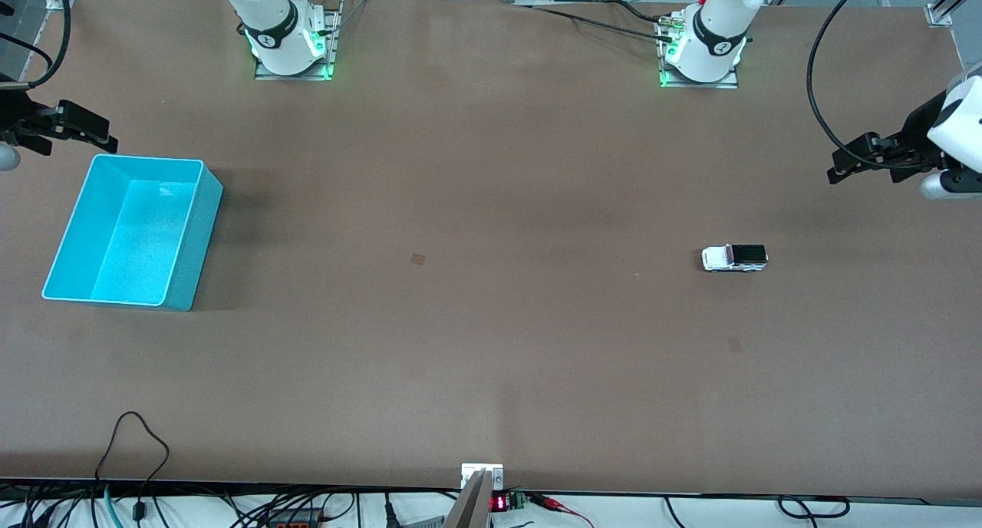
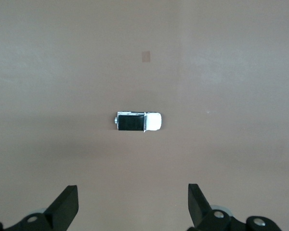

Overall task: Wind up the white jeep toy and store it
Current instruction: 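Reach the left gripper to the white jeep while the right gripper hovers, then lower the left gripper onto the rear of the white jeep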

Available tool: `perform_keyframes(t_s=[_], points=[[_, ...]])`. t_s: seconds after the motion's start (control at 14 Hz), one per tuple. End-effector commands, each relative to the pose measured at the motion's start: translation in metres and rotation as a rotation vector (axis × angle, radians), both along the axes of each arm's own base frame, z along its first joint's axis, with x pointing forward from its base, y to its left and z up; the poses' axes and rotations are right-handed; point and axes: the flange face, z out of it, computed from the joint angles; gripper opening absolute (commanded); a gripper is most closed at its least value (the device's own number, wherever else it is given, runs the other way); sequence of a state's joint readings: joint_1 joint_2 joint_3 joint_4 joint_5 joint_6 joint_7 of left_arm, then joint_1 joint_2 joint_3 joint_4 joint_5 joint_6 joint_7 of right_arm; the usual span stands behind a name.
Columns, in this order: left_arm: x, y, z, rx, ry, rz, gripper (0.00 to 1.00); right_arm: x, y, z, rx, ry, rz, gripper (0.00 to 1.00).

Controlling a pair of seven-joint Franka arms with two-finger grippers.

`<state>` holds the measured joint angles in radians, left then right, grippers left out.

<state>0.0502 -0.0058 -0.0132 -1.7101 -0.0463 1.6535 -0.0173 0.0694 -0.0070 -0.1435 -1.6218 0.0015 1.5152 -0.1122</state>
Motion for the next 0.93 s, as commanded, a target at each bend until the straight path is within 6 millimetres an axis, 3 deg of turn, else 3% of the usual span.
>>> perform_keyframes(t_s=[0.0, 0.29, 0.5, 0.71, 0.86], points=[[0.014, -0.003, -0.024, 0.008, 0.043, -0.015, 1.00, 0.006, 0.003, -0.007, 0.013, 0.013, -0.007, 1.00], [0.034, -0.011, -0.090, -0.009, 0.120, -0.026, 1.00, 0.016, 0.010, -0.033, 0.010, 0.071, 0.015, 1.00], [0.029, -0.009, -0.142, 0.005, 0.114, -0.054, 1.00, 0.019, 0.012, -0.047, 0.005, 0.110, 0.041, 1.00], [0.018, 0.002, -0.205, 0.013, 0.091, -0.280, 1.00, 0.017, 0.019, -0.061, -0.004, 0.179, 0.050, 1.00], [0.013, 0.013, -0.233, -0.003, 0.117, -0.352, 1.00, 0.014, 0.018, -0.072, -0.006, 0.224, 0.035, 1.00]])
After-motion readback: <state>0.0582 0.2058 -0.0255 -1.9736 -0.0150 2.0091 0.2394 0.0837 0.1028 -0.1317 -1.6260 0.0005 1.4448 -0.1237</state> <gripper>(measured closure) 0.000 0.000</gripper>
